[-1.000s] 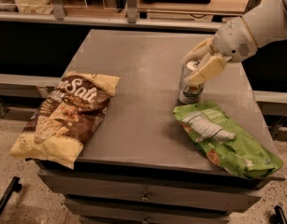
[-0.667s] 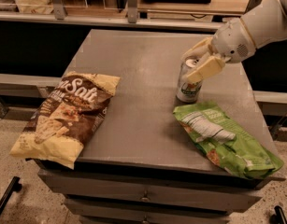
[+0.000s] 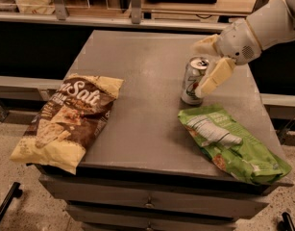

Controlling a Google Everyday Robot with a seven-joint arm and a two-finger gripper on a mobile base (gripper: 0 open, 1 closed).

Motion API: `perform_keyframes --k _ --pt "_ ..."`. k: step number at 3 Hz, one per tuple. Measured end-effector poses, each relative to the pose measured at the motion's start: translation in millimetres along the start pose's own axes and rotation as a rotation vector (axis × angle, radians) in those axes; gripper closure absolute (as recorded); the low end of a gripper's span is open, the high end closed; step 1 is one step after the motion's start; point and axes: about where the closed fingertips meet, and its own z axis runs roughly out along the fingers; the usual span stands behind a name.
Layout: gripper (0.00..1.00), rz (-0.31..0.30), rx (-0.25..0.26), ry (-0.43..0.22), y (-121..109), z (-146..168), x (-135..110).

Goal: Move 7up can near green rice chip bag

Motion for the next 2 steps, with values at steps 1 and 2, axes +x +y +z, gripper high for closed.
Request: perform_keyframes --k 1,2 --pt "0.00 -0.037 0.019 -0.002 -0.6 -11.3 -15.4" --pt "0.00 -0.093 0.048 -0.004 -3.9 -28.6 -41.8"
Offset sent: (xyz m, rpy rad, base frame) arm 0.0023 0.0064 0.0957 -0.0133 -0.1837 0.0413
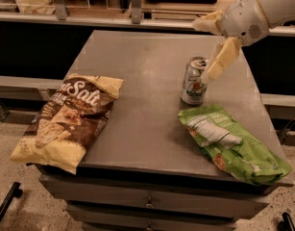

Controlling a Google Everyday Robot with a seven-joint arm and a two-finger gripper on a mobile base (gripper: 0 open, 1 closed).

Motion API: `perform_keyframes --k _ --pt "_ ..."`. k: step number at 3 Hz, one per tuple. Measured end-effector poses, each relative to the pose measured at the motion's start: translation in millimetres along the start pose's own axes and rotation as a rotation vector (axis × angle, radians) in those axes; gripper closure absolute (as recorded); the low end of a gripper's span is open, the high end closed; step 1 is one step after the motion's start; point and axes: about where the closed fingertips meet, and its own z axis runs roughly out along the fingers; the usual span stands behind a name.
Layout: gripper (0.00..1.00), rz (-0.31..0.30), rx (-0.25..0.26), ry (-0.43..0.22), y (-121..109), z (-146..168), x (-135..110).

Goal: Move 7up can near green rice chip bag

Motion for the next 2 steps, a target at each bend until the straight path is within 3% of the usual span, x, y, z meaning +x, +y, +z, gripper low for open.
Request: perform_keyframes --k 1,2 --pt "0.00 -0.048 0.040 -0.007 -6.6 -16.7 -21.0" --pt "0.00 -0.052 0.046 -0.010 -7.9 -18.6 -23.2"
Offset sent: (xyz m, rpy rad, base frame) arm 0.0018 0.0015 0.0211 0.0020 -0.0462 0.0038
